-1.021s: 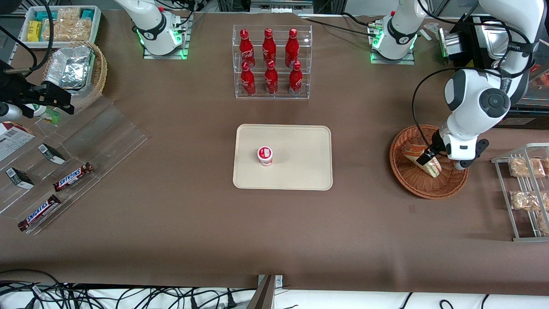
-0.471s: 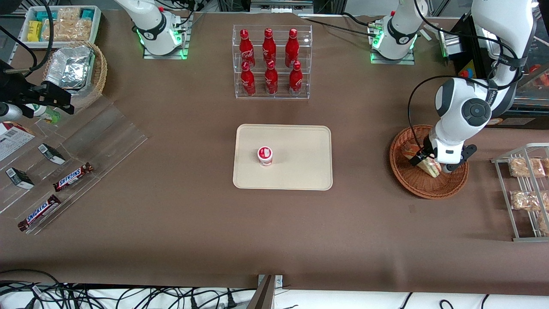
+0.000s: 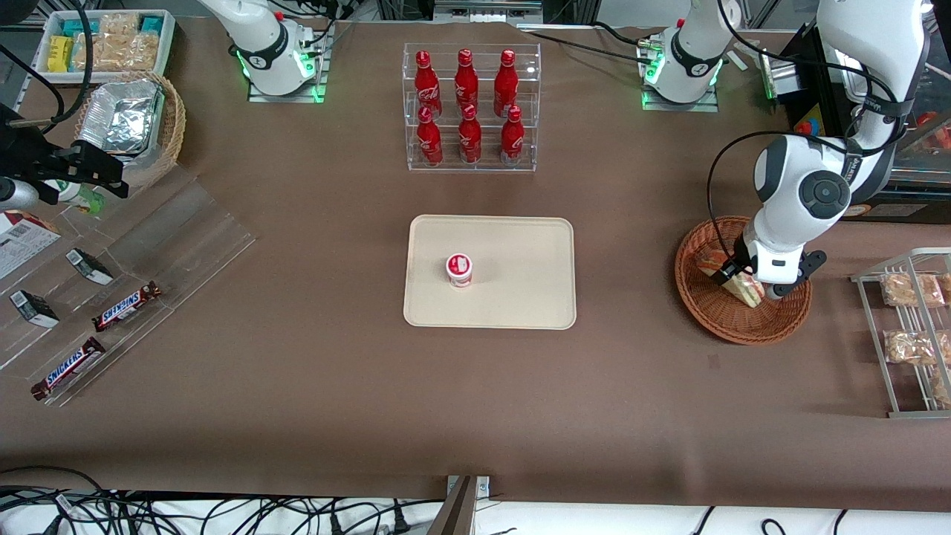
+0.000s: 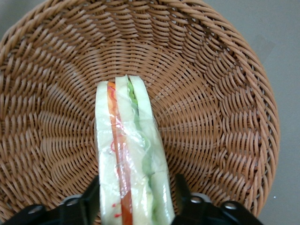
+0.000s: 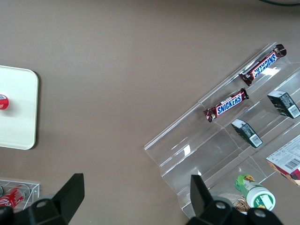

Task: Place sandwich from basket to tray
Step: 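Lower the open left gripper around the wrapped sandwich and close it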

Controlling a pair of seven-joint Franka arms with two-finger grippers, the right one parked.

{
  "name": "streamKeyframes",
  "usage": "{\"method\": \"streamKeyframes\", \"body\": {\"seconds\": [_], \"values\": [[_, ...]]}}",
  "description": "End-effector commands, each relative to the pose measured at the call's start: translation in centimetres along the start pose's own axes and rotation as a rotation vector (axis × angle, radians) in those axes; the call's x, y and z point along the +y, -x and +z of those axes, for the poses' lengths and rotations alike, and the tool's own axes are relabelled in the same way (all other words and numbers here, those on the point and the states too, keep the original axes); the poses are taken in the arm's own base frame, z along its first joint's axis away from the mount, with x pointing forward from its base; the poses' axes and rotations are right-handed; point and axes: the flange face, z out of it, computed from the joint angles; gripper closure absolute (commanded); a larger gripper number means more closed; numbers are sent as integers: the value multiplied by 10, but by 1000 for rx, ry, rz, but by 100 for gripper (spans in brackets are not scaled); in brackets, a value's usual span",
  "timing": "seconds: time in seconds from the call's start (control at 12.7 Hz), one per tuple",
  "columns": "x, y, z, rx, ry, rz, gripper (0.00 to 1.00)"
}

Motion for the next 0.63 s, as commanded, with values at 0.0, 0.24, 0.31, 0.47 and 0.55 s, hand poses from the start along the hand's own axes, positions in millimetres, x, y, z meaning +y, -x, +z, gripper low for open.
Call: {"method": "streamKeyframes", "body": {"seconds": [0.0,0.24,0.31,0.47,0.55], "values": [[-3,-1,5,10,-26,22,100],[-4,-2,-2,2,-57,35,100],[-5,-6,-15,0,-72,52,100],[-5,-15,-54,-5,-108,108,100],[-2,-19,-73,-9,-119,129,100]]}}
